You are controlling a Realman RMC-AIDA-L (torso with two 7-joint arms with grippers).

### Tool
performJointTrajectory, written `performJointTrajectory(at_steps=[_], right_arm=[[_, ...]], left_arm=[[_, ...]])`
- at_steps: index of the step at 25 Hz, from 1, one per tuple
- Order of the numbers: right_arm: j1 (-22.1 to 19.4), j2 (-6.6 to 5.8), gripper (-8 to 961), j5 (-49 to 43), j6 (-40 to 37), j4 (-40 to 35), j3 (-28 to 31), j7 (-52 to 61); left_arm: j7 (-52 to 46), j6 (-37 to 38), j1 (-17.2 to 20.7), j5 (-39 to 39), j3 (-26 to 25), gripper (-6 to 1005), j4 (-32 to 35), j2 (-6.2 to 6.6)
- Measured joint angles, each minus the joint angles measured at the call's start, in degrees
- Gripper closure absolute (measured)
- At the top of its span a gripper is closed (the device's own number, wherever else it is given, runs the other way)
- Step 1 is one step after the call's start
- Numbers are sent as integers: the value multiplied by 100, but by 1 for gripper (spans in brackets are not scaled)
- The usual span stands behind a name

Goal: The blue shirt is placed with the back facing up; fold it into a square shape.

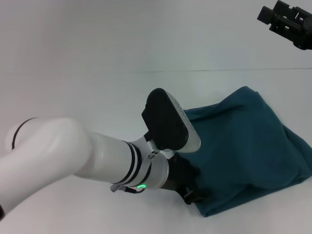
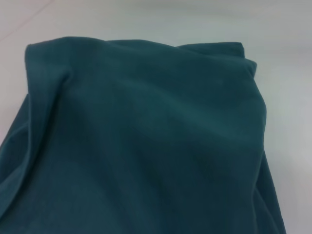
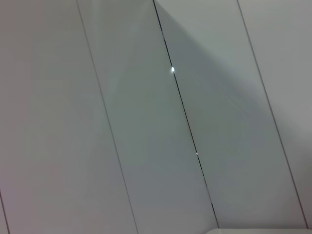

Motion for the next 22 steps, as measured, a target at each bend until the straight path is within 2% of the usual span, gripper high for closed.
performJointTrajectory(at_steps=[10,15,22], right_arm=[[2,7,219,18,-21,81,15,-78],[1,5,219,21,-18,92,13,-88],[-25,-2,218,147,-31,250,117,-193]], left_arm=[[-18,7,-14,3,55,643,-86,0],[8,20,-16,4,60,724,-83,0],[-6,116,27,48,24,779,-31,11]])
